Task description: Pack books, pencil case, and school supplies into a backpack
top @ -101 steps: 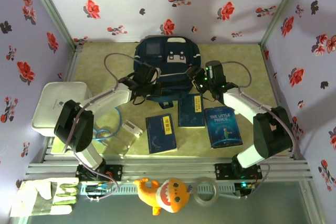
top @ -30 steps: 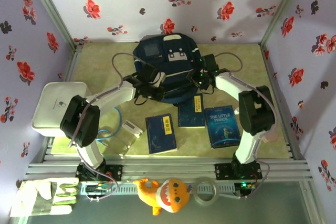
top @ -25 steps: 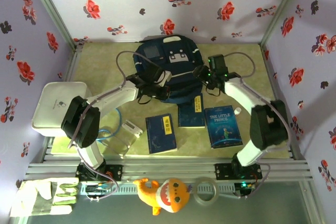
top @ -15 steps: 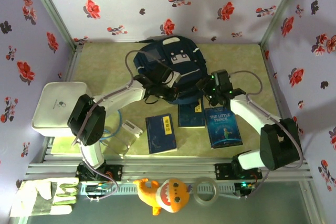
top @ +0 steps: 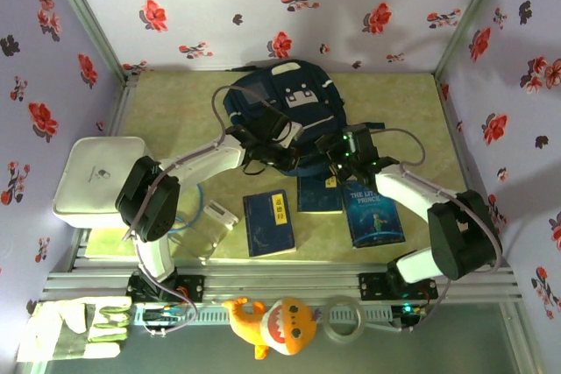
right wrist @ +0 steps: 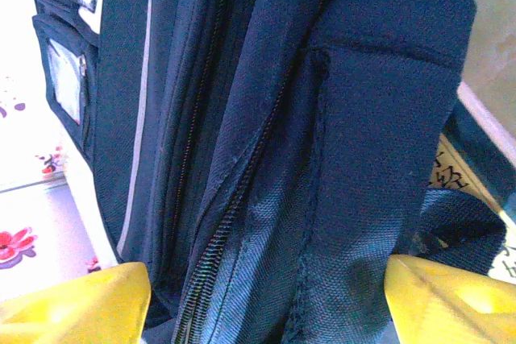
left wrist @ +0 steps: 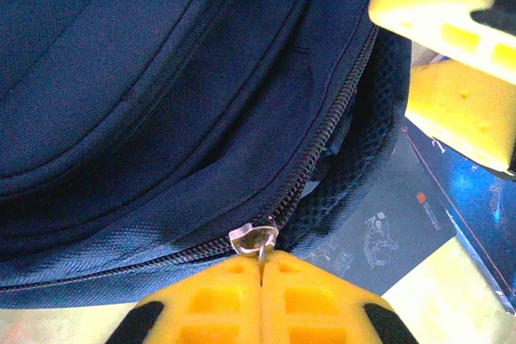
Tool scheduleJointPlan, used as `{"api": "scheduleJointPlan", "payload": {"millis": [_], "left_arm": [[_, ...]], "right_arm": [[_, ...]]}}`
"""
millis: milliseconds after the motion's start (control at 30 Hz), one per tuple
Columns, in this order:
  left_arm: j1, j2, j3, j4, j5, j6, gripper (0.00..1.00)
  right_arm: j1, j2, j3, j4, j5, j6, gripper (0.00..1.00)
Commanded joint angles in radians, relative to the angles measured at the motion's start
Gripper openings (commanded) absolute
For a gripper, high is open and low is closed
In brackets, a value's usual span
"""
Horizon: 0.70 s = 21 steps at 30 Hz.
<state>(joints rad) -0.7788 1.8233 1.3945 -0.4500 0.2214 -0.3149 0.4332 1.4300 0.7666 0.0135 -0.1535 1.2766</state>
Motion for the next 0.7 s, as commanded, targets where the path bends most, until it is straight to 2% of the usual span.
{"api": "scheduleJointPlan", "payload": {"millis": [0,133,400,467,667], "left_arm": [[-0.008,0.015,0.041,-0.004,0.038,-0.004,0.00],[-0.008,0.019,0.047,-0.009,0.037,-0.003,0.00],[-0.009,0.019,0.043,-0.015,0.037,0.003,0.00],[-0.005,0.018,0.040,-0.020,0.035,0.008,0.00],[0.026,-0.014,-0.002,-0.057,-0.018,0.047,0.00]], "right_arm": [[0.006,0.025,-0.002,0.076,-0.017,0.021,0.79],[0.006,0.083,0.040,0.024,-0.039,0.032,0.80],[0.015,0.152,0.069,0.039,-0.043,0.062,0.80],[0.015,0.158,0.071,0.034,-0.033,0.060,0.73],[0.009,0.140,0.081,-0.042,0.045,0.009,0.44]]}}
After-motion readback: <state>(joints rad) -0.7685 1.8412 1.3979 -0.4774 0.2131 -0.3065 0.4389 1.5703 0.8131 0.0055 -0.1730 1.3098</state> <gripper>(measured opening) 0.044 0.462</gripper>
